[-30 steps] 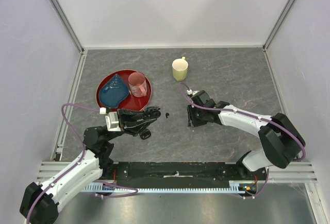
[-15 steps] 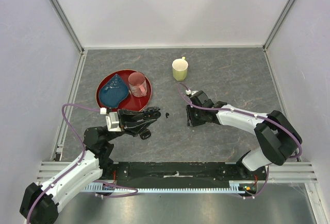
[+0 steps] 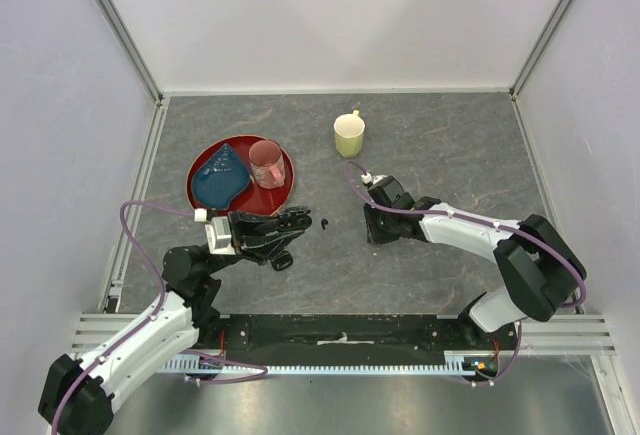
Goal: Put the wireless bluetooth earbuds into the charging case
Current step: Pick up the earbud from the center of the board.
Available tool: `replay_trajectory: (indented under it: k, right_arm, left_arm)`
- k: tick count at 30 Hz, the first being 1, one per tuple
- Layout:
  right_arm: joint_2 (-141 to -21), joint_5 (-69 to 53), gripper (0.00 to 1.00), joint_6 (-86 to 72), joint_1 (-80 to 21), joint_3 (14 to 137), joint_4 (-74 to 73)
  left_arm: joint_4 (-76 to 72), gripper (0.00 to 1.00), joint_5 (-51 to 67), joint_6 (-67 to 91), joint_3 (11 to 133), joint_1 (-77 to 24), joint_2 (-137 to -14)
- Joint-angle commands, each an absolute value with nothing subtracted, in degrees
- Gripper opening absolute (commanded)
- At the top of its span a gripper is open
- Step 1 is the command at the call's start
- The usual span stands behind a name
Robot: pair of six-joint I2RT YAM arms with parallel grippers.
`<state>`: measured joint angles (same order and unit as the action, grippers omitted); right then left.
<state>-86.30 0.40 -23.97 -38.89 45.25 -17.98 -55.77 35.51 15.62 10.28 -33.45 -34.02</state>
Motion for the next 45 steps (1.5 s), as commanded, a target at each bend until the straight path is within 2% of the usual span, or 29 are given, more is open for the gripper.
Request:
replay_trajectory:
  k: [1,16,22,26,38,44,45]
  right_arm:
    - [-86.04,4.22,0.32,-22.24,-38.85,46.14,-19.51]
    - [-85.69,7.38,0.3,-20.65,-38.93,47.02,-21.53]
    - [-85.61,9.22,0.2,-20.3,-38.94,47.81,-22.41]
    - [-85.52,10.63,0.17,-19.69,-38.94,48.43,-23.11]
    - [-85.78,12.66,0.25,-18.63,-39.02,49.22,-24.7]
    - [-85.6,12.39,0.19,-18.37,-38.94,49.39,-24.61]
    - [-85.61,12.31,0.14,-18.28,-39.02,49.39,-24.52]
  left_arm:
    - [-57.13,0.02,34.19,15.03,10.28,-33.4,-34.1]
    - [-57.13,0.02,33.93,15.21,9.93,-33.4,-33.75]
    - [-56.87,0.02,33.57,15.21,9.76,-33.4,-33.05]
    - [-56.78,0.02,33.4,15.12,9.67,-33.4,-33.13]
    - [-56.87,0.02,33.31,15.21,9.49,-33.31,-33.05]
    - [-56.69,0.02,33.14,15.21,9.49,-33.4,-32.78]
    - [-56.69,0.02,33.13,15.21,9.49,-33.4,-32.96]
